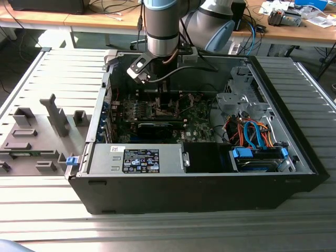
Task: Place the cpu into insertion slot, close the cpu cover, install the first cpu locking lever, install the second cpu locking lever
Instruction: 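Place the cpu into insertion slot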
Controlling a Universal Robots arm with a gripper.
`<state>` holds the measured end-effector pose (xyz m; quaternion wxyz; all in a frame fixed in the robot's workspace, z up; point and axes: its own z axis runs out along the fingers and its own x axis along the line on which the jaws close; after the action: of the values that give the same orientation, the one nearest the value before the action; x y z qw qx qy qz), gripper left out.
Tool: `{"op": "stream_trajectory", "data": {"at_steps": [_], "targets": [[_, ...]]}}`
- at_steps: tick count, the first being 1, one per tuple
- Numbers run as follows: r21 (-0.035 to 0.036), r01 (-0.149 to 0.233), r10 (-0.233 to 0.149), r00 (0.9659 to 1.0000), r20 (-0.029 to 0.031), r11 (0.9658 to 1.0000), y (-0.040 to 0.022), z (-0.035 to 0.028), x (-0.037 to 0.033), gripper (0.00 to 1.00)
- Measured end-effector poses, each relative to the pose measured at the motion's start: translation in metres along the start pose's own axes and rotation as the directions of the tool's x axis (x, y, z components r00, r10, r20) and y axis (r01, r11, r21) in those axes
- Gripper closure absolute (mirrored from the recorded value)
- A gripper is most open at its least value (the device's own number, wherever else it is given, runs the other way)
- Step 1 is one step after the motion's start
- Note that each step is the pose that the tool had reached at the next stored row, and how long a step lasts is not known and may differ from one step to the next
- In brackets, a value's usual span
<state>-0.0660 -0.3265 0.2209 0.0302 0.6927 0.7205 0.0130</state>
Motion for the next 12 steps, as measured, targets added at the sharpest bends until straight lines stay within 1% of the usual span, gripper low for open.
{"op": "stream_trajectory", "data": {"at_steps": [12], "targets": [[-0.0001, 0.000, 0.000, 1.0000, -0.0001, 1.0000, -0.0001, 0.0021, 0.0001, 0.46]]}}
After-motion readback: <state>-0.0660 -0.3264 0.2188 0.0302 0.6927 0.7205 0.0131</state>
